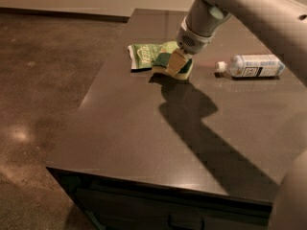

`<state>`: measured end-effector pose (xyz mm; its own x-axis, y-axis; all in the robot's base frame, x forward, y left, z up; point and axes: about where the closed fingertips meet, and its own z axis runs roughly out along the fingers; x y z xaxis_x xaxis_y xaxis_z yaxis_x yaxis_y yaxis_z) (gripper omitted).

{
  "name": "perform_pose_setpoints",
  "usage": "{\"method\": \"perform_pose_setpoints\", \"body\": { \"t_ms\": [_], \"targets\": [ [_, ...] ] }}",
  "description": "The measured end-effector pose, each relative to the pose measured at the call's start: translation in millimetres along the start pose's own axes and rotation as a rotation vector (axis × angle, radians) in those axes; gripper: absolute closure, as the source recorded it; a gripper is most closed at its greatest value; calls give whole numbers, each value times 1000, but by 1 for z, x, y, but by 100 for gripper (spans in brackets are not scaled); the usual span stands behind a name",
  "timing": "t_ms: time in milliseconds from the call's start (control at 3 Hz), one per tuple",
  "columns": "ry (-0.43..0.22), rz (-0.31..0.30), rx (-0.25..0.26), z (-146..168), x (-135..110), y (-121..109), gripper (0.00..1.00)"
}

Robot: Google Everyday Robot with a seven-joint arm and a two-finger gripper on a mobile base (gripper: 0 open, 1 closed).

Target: Move sponge near green jalapeno chip bag

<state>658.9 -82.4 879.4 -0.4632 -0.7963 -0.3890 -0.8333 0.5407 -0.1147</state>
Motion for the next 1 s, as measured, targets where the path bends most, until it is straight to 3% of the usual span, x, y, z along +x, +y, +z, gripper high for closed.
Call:
{"method": "perform_pose_setpoints", "body": {
  "t_ms": [1000],
  "targets": [
    [-19, 41, -34, 13, -20, -7, 12]
  ]
}}
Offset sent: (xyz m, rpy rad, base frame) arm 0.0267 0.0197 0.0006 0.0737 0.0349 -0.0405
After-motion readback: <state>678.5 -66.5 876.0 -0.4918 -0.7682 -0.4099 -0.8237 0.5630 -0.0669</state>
